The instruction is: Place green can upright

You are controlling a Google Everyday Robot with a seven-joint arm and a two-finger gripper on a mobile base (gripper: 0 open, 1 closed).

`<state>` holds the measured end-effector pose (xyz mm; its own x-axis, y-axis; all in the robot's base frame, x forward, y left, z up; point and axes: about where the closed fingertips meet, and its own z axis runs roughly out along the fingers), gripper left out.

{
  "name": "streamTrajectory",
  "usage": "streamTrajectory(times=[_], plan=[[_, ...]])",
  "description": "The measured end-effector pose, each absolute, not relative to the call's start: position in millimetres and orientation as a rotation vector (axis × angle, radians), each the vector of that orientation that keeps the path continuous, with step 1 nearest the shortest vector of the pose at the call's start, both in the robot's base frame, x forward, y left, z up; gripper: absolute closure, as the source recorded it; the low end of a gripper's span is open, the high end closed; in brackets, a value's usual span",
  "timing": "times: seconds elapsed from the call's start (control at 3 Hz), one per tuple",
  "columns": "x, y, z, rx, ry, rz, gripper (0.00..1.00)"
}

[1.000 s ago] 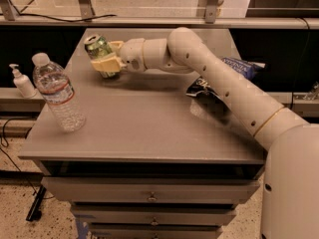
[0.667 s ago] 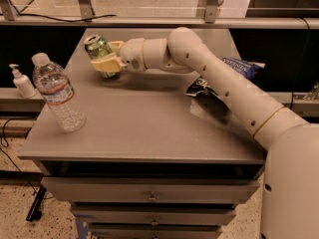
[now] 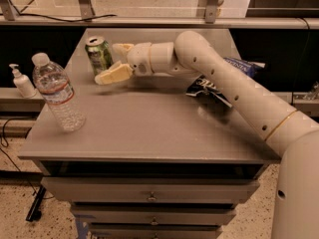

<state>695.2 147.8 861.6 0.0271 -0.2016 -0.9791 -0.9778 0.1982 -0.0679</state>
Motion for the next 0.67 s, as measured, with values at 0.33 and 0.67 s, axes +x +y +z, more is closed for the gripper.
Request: streamTrajectory(times=[0.33,0.67], plan=[[687,125,857,-1.205,1.447,0.887,0.00],[683,80,868,-1.200,1.491,0.800,0.00]])
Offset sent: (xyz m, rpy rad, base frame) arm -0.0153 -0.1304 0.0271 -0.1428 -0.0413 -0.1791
